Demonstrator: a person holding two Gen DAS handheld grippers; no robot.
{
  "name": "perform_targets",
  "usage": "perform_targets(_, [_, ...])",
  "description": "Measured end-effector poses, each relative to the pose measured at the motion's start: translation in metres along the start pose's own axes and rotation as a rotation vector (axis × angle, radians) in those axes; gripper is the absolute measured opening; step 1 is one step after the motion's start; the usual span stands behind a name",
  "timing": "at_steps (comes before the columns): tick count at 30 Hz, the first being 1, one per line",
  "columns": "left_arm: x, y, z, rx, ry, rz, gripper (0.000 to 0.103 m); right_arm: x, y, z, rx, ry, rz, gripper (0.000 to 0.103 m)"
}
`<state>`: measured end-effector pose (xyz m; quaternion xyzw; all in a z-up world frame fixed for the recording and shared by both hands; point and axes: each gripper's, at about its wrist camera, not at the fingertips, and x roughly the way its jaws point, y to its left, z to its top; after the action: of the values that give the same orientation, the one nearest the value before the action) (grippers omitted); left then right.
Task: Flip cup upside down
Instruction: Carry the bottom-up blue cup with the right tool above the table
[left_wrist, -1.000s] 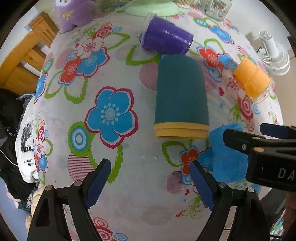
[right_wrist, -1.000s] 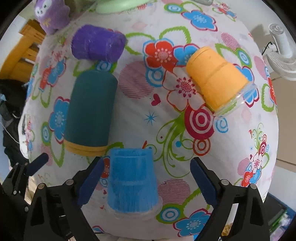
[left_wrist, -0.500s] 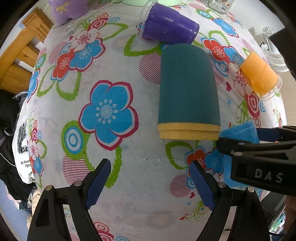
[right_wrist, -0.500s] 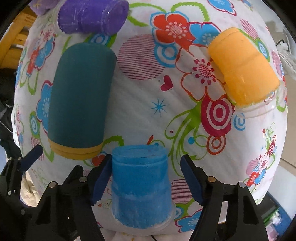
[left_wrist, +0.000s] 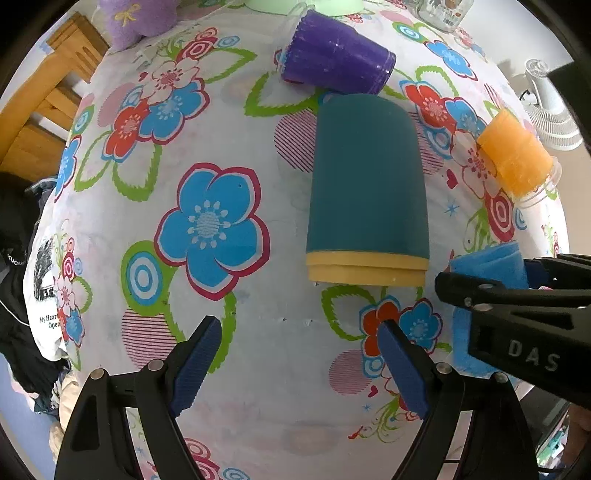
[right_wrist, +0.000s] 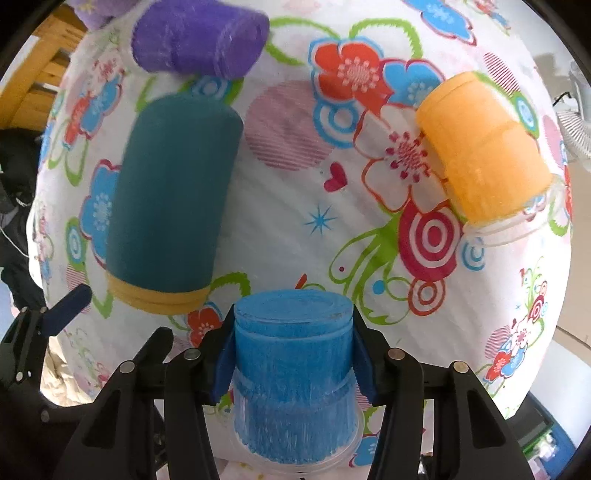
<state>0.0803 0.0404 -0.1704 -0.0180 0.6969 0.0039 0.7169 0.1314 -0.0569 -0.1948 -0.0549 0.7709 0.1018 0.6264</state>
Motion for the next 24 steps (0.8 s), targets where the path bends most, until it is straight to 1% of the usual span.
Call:
perform_targets(7, [-0.023, -0.005, -0.004, -0.002, -0.053, 0.012, 0.088, -0.033, -0.007, -0.021, 0.006, -0.122, 0.043, 0.056])
perform_targets(10, [-0.035, -0.006, -0.004, -0.016, -0.087, 0.014, 0.088, -0.047, -0.015, -0.039, -0.003, -0.195, 0.063, 0.056])
perform_targets(15, [-0.053, -0.012, -0.009, -0.011, -0.141, 0.015, 0.088, -0.079, -0.023, -0.049, -0.015, -0.301, 0.091, 0.056])
perform_targets(21, [-0.073, -0.014, -0.024, 0.023, -0.209, 0.006, 0.088, -0.107, -0.017, -0.070, -0.034, -0.442, 0.102, 0.056])
perform_targets(24, [-0.082, -0.015, -0.029, 0.022, -0.232, -0.017, 0.088, -0.117, -0.013, -0.076, -0.052, -0.500, 0.100, 0.056])
